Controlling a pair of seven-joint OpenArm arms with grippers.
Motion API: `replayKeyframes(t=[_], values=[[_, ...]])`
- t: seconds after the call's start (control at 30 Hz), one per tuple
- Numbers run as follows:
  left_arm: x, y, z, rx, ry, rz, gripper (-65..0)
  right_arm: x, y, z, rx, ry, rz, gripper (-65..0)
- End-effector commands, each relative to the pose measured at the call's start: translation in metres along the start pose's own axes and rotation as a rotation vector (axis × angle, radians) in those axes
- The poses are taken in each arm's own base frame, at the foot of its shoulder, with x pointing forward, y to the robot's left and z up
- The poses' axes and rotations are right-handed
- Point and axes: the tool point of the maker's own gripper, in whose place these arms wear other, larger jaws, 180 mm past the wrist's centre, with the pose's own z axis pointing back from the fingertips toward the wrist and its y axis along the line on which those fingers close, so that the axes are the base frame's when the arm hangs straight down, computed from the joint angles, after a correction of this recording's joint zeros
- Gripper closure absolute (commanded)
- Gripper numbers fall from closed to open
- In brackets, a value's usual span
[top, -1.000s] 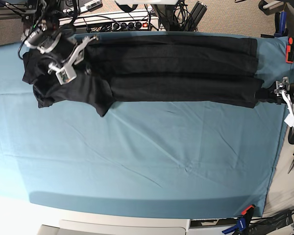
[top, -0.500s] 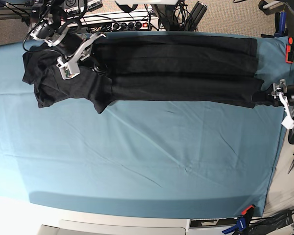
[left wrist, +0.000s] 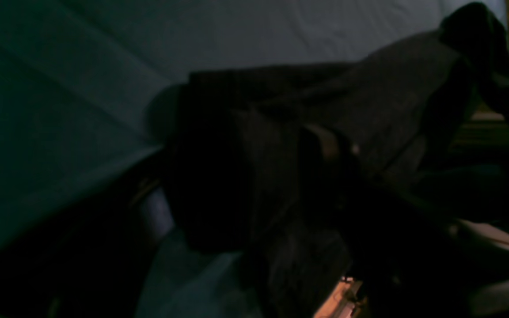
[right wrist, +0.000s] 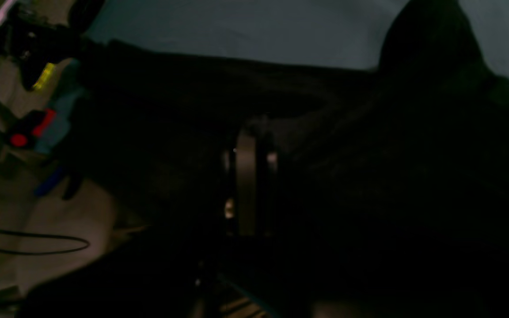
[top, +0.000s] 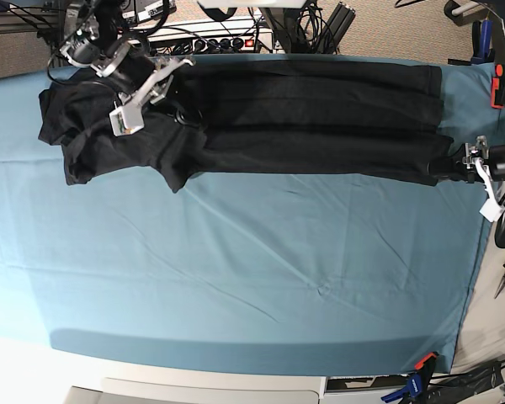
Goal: Fold the T-shirt properly
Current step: 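Grasp the sleeve end with the right gripper and fold it inward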
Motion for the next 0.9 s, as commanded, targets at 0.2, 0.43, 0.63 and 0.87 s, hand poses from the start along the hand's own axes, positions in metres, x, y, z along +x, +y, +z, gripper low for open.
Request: replayKeyframes(t=[0.2,0.43,0.63,0.87], values=[[0.02,-0.001,0.015,0.008,-0.047,-0.033,-35.2,-0.008,0.02,0.012,0.079,-0.002,-0.089,0.0],[0.02,-0.001,0.014,0.008,-0.047,-0.033,-35.2,-0.018,0.015,0.012,0.048,0.048,-0.062,0.0],[0.02,-0.002,0.014,0.007,-0.048,-0.033,-35.2,-0.029,0.004,0.013,-0.01,0.111,-0.01,0.0],[0.02,-0.002,0.014,0.007,-0.048,-0.033,-35.2,-0.036,-0.002,0.014,-0.041,0.148,0.017,0.0]])
